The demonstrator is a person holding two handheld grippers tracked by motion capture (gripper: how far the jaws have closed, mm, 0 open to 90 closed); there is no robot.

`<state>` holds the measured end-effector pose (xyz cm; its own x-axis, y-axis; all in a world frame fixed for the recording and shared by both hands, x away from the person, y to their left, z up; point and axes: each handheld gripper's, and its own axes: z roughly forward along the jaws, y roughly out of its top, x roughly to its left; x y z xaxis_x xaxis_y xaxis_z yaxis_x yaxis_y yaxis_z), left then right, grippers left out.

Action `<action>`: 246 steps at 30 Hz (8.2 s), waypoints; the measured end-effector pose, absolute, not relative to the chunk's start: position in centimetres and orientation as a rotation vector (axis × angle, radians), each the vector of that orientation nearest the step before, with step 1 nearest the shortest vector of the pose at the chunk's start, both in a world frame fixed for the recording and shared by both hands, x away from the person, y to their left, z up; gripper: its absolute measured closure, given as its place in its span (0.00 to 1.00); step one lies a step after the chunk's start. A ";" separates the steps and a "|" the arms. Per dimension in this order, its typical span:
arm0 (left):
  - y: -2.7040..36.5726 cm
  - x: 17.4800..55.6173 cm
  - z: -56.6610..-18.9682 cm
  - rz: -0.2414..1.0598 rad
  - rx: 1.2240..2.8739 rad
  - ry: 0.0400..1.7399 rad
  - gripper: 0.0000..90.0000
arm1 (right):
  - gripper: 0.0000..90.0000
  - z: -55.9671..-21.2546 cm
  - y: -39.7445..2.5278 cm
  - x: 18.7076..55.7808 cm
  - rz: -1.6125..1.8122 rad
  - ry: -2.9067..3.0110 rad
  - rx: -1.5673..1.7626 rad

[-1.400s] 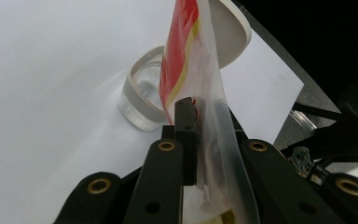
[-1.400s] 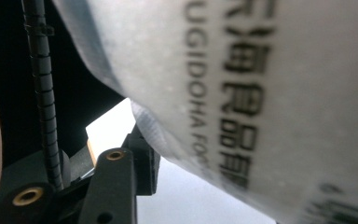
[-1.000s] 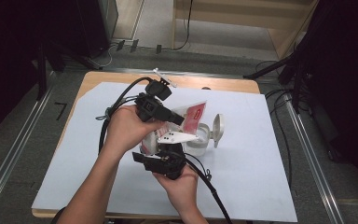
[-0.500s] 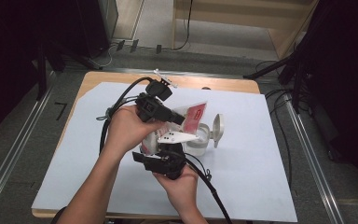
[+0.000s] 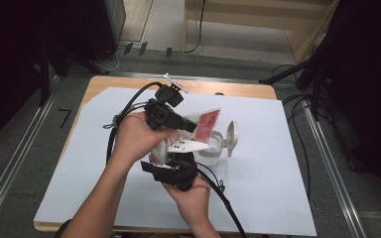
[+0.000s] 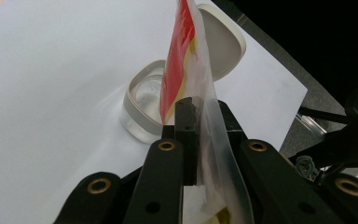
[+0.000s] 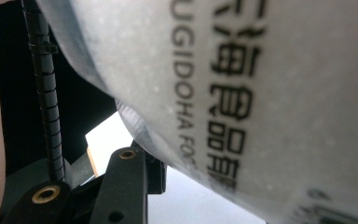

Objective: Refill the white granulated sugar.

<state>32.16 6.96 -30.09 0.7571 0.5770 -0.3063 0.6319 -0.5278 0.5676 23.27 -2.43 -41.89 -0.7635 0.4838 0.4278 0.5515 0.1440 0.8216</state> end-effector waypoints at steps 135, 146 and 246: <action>6.7 31.6 -29.9 -0.066 2.267 0.893 0.92 | 0.71 -41.8 -2.0 23.0 -1.741 -2.347 -1.052; 6.7 31.6 -29.9 -0.064 2.271 0.890 0.92 | 0.70 -41.9 -2.0 23.0 -1.742 -2.354 -1.046; 6.2 31.1 -29.3 0.005 2.212 0.889 0.92 | 0.71 -41.3 -2.3 22.8 -1.797 -2.349 -1.071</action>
<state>31.11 6.20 -29.35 0.7598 0.5991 -0.2526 0.5960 -0.4865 0.6388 22.81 -2.30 -41.34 -0.7683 0.5107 0.3859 0.5063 0.1158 0.8546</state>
